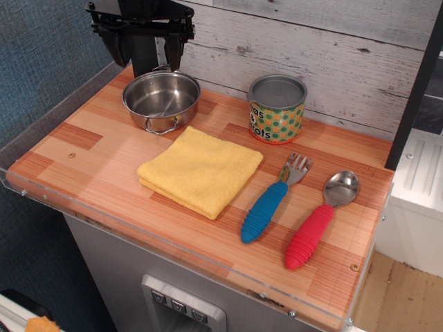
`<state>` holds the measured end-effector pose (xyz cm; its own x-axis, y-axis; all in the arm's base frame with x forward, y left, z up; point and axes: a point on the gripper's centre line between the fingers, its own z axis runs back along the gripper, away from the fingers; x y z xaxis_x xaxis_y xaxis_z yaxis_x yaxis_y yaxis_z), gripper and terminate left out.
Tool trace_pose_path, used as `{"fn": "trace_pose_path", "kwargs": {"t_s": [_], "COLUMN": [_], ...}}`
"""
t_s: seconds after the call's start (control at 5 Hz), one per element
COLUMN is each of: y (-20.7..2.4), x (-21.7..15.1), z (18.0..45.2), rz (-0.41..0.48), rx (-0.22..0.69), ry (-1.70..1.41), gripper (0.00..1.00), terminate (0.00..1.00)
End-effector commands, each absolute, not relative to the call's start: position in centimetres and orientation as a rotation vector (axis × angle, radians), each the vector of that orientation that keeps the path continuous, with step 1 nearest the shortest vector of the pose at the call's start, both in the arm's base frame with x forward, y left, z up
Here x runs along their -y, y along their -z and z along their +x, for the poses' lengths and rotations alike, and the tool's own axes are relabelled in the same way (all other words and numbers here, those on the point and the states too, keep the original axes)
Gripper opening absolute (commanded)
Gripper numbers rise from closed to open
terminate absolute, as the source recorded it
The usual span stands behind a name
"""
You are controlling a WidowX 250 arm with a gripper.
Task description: Move silver pot on top of yellow cloth.
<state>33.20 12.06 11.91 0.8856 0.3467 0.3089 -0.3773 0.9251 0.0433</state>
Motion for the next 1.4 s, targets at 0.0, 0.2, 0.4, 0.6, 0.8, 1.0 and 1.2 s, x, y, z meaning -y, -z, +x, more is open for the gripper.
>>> {"fn": "trace_pose_path", "kwargs": {"t_s": [0.0, 0.2, 0.4, 0.6, 0.8, 1.0, 1.2], "y": [-11.9, -12.5, -12.1, -10.4, -8.8, -7.8, -6.8], "x": [-12.1, -12.6, -12.4, -12.5, -12.7, -12.1, -11.3], "z": [33.2, 34.6, 35.7, 36.9, 38.5, 40.1, 40.7], "rz": [0.103, 0.053, 0.013, 0.020, 0.009, 0.015, 0.011], "rx": [0.302, 0.334, 0.339, 0.316, 0.328, 0.332, 0.311], "ry": [-0.377, -0.438, -0.398, -0.373, -0.380, -0.393, -0.377], "gripper": [1.00, 1.00, 1.00, 1.00, 1.00, 1.00, 1.00], "terminate": [0.00, 0.00, 0.00, 0.00, 0.00, 0.00, 0.00]}}
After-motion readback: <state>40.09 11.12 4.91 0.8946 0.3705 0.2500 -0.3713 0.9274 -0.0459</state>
